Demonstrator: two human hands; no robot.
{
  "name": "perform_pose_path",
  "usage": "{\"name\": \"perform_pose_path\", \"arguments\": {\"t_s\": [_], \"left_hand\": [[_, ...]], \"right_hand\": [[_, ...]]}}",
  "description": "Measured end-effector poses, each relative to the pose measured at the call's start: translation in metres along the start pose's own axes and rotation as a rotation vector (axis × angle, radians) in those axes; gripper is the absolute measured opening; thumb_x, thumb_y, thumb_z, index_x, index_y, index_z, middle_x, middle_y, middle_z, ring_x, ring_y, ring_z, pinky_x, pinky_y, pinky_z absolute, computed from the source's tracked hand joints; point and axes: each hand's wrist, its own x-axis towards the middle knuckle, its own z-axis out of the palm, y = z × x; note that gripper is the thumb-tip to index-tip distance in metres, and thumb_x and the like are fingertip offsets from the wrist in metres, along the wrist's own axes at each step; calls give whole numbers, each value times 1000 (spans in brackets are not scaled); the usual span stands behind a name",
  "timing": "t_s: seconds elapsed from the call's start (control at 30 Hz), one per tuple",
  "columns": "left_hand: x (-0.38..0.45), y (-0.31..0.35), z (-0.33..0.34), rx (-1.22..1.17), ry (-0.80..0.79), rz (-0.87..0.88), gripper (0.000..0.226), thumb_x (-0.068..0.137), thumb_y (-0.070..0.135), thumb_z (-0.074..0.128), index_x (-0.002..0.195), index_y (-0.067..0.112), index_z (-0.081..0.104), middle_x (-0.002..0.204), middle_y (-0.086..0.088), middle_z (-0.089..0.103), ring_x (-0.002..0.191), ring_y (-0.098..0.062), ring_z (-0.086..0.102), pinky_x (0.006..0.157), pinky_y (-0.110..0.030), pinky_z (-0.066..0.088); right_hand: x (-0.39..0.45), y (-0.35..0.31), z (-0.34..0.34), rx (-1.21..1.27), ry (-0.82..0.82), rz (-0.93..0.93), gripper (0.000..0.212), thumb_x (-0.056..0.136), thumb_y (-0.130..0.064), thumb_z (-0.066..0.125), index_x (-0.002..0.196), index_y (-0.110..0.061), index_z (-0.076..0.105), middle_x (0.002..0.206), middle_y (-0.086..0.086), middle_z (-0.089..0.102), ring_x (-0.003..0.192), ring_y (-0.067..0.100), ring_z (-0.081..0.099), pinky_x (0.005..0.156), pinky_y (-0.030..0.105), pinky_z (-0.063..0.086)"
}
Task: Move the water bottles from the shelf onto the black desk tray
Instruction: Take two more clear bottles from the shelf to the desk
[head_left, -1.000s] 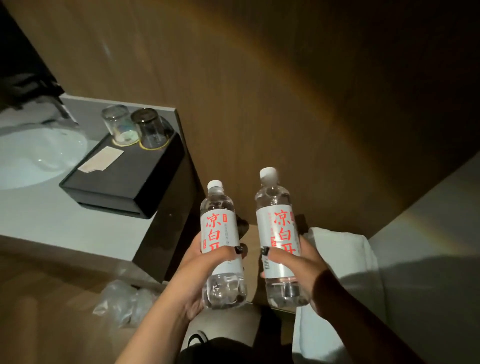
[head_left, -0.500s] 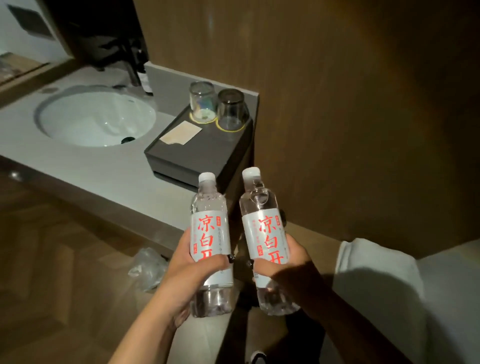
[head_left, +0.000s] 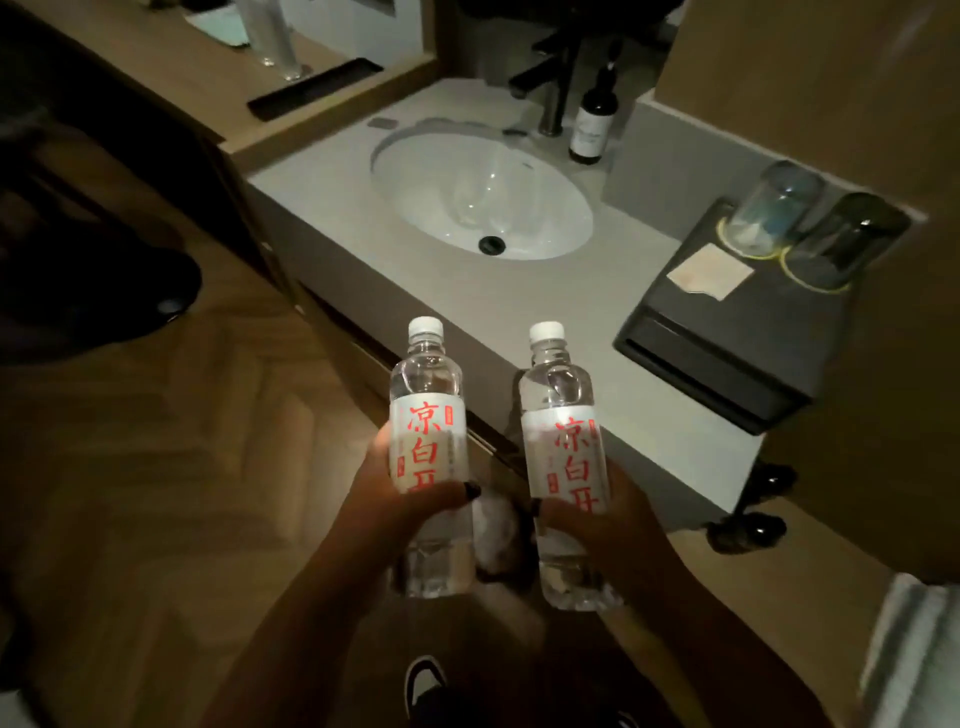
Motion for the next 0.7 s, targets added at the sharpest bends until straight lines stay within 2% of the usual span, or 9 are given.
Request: {"name": "perform_pose_path", "arguments": {"t_s": [0.07,0.13,0.2,0.27,0.4,0.53,0.7], "left_hand": [[6,4,-30,-29,41,-15,69,64,6,84,120,24,47,103,-6,64,90,-23,67,65,-33,57],[11,7,-55,-57,66,-30,71,62,11,85,119,25,47,105,-8,63,93,-25,66,67,-35,58],[17,9,-74,-70,92,-32,66,64,12,84,116,29,47,106,-7,62,94,-25,65,70,-37,57],[24,13,-89,-102,126,-34,65,63,12,85,112,32,48,106,-7,62,95,-25,65,75,-41,58],[48,19,-112,-154,179,-59,78,52,18,85,120,31,48,109,-11,63,98,-30,65,81,-50,58],[80,32,-130,-149,231,-44,76,52,22,80,120,32,49,109,-10,64,98,-28,65,81,-49,58],[112,57,-152,-209,287,-40,77,61,16,83,128,25,47,109,-12,64,96,-30,66,74,-43,59]], "right_hand": [[16,-1,25,17,-26,5,34,77,-13,76,96,-29,53,96,-7,63,86,8,62,66,15,49],[26,-17,55,47,-86,31,40,73,-19,80,100,-22,50,96,2,62,82,10,62,59,15,49],[40,-25,78,67,-115,30,40,72,-18,81,96,-24,50,96,5,62,81,12,64,56,17,51],[55,-36,94,51,-156,13,37,75,-17,77,97,-28,50,94,1,62,81,11,64,56,17,51],[91,-57,119,23,-225,22,46,75,-20,76,110,-26,48,98,0,61,87,13,64,61,19,53],[134,-78,139,18,-294,-27,39,76,-21,76,98,-35,47,103,0,61,93,17,63,73,30,57],[178,-118,156,-76,-357,-74,37,79,-24,74,97,-35,43,101,-6,58,86,8,59,56,13,49]]}}
